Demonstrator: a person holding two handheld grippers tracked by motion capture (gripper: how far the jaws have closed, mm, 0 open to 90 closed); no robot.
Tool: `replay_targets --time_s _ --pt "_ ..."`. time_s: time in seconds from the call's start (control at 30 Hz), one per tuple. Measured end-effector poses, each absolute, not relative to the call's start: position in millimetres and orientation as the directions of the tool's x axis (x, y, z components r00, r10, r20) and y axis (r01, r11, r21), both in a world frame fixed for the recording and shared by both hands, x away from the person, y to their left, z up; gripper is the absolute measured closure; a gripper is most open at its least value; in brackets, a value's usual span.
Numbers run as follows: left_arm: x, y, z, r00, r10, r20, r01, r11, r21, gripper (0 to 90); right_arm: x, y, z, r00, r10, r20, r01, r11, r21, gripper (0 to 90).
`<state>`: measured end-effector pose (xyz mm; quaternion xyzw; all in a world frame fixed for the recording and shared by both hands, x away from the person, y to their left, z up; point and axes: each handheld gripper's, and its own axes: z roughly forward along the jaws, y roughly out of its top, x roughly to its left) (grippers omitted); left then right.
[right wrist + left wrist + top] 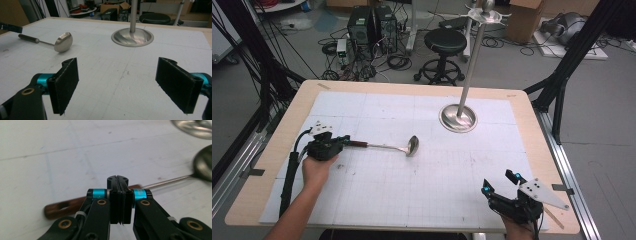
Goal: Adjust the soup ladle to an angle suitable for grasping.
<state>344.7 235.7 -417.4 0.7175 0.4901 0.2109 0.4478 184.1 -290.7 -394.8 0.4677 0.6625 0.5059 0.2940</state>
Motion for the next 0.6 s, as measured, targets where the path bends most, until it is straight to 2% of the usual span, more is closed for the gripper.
replay_targets --time_s 0.17,0.3,0.6 --pt "355.9 195.5 -405.7 0.503 0.855 -0.13 0.503 -0.166 0.848 88.3 184.0 -289.5 -394.2 -0.396 0.915 0.081 0.318 0.054 0.946 17.3" --pt "367.5 152.7 -416.2 0.536 0.832 -0.141 0.531 -0.202 0.823 88.3 183.8 -290.7 -394.5 -0.398 0.914 0.084 0.317 0.051 0.947 17.3" --pt "378.5 124.1 -432.3 0.552 0.824 -0.126 0.559 -0.254 0.789 88.0 183.0 -292.4 -394.5 -0.401 0.912 0.09 0.317 0.046 0.947 17.3"
